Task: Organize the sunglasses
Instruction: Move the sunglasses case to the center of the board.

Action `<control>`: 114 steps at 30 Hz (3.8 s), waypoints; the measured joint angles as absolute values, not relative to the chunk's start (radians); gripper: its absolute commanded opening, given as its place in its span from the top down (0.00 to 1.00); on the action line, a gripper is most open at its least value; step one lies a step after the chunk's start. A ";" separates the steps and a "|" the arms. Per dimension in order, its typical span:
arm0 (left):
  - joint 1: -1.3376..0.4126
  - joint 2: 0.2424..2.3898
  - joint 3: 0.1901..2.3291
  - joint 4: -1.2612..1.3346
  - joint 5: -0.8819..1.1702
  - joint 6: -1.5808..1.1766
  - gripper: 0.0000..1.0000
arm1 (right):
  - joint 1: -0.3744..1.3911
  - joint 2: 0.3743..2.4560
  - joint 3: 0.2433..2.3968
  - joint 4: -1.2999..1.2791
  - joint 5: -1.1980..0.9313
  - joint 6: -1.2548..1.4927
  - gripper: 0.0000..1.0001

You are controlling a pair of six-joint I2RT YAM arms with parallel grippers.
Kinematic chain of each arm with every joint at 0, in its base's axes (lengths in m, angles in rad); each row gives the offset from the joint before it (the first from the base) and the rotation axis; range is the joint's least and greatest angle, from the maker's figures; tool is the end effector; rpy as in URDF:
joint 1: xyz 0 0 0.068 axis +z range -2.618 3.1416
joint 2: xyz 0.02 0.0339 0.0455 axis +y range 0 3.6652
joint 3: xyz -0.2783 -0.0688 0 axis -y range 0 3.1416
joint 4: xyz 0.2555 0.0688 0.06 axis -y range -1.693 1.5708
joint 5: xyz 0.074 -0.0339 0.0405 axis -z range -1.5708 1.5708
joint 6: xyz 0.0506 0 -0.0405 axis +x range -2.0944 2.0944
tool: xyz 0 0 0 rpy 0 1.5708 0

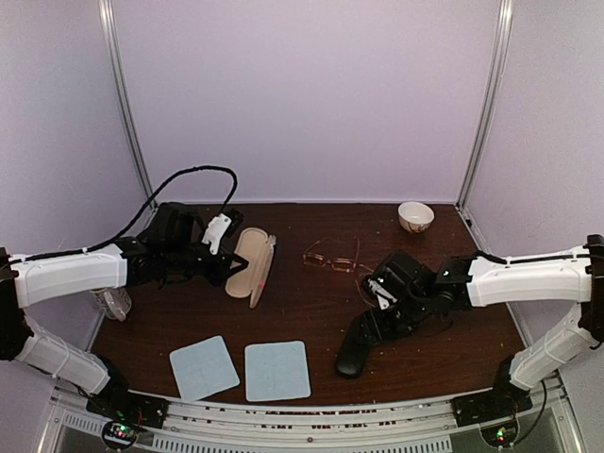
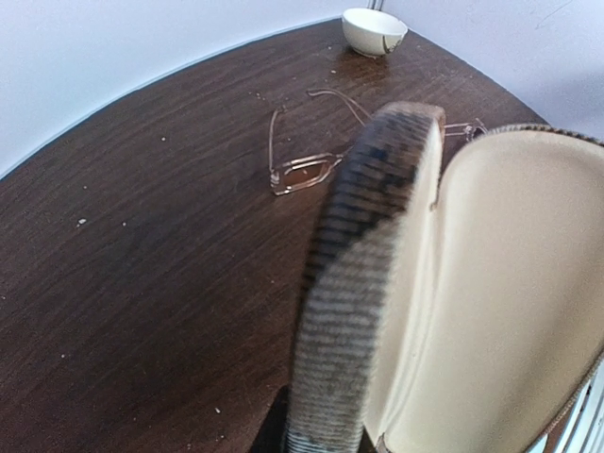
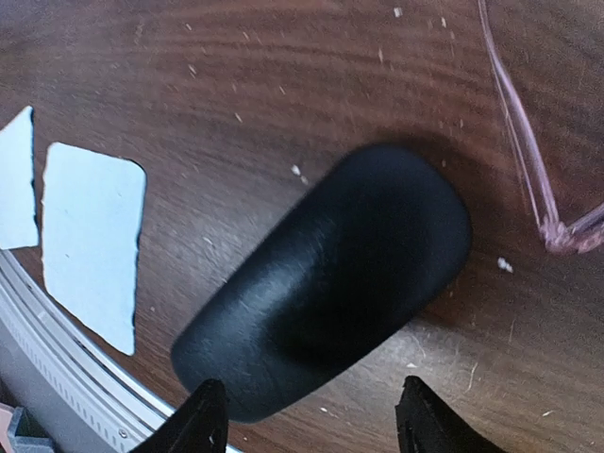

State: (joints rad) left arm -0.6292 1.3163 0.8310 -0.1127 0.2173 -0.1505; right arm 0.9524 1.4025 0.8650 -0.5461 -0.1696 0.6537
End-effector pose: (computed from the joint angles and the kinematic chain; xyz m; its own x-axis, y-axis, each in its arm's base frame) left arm 0.2409 -0.1889 0.2472 -0.5578 0.2249 -0.7989 0.6423 0.7266 -0.2439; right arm 0.1563 0.2344 0.1991 -0.9229 -0.2632 -0.2809 -0.3624 0.8404 0.4031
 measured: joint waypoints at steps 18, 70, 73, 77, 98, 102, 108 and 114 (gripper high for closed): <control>-0.629 1.282 0.822 -0.134 0.197 -0.151 1.00 | 0.960 1.612 0.910 -0.441 -0.383 0.757 0.49; -0.629 1.184 0.793 -0.202 0.141 -0.181 1.00 | 0.886 1.991 1.502 -0.500 -0.338 0.369 0.24; -0.629 1.185 0.793 -0.205 0.141 -0.181 1.00 | 0.886 1.933 1.401 -0.488 -0.324 0.362 0.24; -0.629 1.187 0.793 -0.212 0.142 -0.181 1.00 | 0.886 1.917 1.335 -0.472 -0.319 0.373 0.31; -0.629 1.200 0.793 -0.216 0.154 -0.182 1.00 | 0.986 2.025 1.419 -0.467 -0.316 0.391 0.47; -0.629 1.203 0.793 -0.216 0.154 -0.182 1.00 | 0.991 2.064 1.473 -0.489 -0.314 0.382 0.47; -0.629 1.203 0.793 -0.215 0.155 -0.182 1.00 | 1.003 2.135 1.573 -0.506 -0.315 0.359 0.48; -0.629 1.208 0.793 -0.215 0.158 -0.182 1.00 | 1.005 2.198 1.668 -0.534 -0.304 0.342 0.48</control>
State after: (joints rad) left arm -0.6292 1.2079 0.7925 -0.2150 0.1581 -0.1822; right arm 1.0050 2.1979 1.6676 -0.5343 -0.3038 0.3416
